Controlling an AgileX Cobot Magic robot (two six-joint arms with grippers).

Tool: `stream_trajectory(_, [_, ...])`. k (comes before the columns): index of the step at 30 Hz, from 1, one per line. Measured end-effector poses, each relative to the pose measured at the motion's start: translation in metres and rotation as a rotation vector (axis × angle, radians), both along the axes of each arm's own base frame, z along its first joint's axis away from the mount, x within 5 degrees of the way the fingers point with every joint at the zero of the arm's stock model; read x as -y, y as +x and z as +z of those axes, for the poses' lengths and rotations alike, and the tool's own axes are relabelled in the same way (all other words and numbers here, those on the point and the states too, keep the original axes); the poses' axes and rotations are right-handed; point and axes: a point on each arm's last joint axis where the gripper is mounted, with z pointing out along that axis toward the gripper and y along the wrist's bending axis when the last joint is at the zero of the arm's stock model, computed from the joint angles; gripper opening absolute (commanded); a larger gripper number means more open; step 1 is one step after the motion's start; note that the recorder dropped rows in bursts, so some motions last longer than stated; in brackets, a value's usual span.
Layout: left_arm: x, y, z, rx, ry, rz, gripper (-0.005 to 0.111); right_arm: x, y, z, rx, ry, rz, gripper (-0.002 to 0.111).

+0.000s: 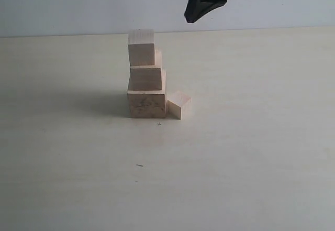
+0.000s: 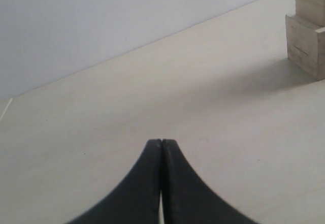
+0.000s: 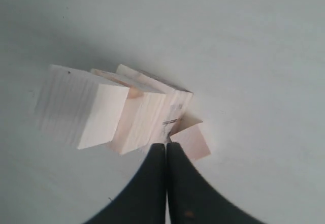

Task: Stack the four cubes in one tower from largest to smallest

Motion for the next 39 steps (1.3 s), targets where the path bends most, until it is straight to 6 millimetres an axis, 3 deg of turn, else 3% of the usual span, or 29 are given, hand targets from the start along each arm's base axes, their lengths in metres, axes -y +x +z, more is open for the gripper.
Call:
stream_trajectory(1, [-0.001, 0.001, 0.005, 0.056, -0.031, 0.018, 0.0, 0.012, 0.002, 0.0, -0.003, 0.017, -0.002, 0.0])
stream_trajectory(7, [-0.008, 0.003, 0.029, 0.221, -1.057, 0.177, 0.0, 0.041, 0.009, -0.008, -0.011, -0.012, -0.022, 0.0])
stream_trajectory(8, [-0.009, 0.003, 0.03, 0.229, -1.122, 0.191, 0.0, 0.043, 0.009, -0.008, -0.007, -0.019, -0.018, 0.0])
stream_trajectory(15, [-0.016, 0.003, 0.033, 0.286, -1.232, 0.246, 0.0, 0.063, 0.012, -0.01, 0.004, -0.075, -0.035, 0.0])
stream_trajectory(18, [-0.031, 0.0, 0.039, 0.444, -1.257, 0.345, 0.0, 0.064, 0.015, -0.016, -0.01, -0.079, -0.037, 0.0])
stream_trajectory(20, [-0.036, -0.001, 0.054, 0.539, -1.241, 0.367, 0.0, 0.064, 0.018, -0.026, -0.032, -0.08, -0.034, 0.0])
stream_trajectory(22, [-0.032, 0.006, 0.072, 0.512, -1.191, 0.325, 0.0, 0.062, 0.023, -0.041, -0.069, -0.067, -0.034, 0.0])
stream_trajectory(25, [-0.016, 0.033, 0.097, 0.295, -1.007, 0.248, 0.0, 0.057, 0.032, -0.072, -0.145, -0.018, -0.037, 0.0])
stream_trajectory(28, [-0.001, 0.081, 0.101, -0.08, -0.889, 0.257, 0.0, 0.047, 0.037, -0.086, -0.196, 0.108, -0.045, 0.0])
stream_trajectory(32, [0.034, 0.149, 0.112, -0.35, -0.697, 0.102, 0.0, 0.035, 0.037, -0.077, -0.184, 0.255, -0.026, 0.0])
stream_trajectory(35, [0.072, 0.2, 0.126, -0.399, -0.53, -0.107, 0.0, 0.034, 0.036, -0.07, -0.165, 0.271, -0.017, 0.0])
stream_trajectory(39, [0.113, 0.25, 0.121, -0.503, -0.541, -0.302, 0.0, 0.037, 0.034, -0.065, -0.146, 0.224, -0.007, 0.0])
